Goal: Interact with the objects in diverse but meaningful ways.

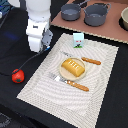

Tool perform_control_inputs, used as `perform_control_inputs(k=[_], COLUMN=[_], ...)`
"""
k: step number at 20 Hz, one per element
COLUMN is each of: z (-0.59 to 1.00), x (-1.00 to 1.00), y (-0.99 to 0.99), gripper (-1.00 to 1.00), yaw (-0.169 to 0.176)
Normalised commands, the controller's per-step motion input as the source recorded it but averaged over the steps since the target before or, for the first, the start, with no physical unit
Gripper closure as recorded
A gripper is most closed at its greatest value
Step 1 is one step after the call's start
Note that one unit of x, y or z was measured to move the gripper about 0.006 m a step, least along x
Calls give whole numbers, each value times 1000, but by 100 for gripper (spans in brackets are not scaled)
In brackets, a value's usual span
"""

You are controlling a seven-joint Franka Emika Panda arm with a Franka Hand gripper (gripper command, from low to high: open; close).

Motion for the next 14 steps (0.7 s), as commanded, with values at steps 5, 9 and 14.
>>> perform_control_inputs(k=[5,9,14], z=[-394,-374,-337], x=[-245,-161,-104], y=[0,0,0], gripper=[100,100,100], yaw=[39,41,47])
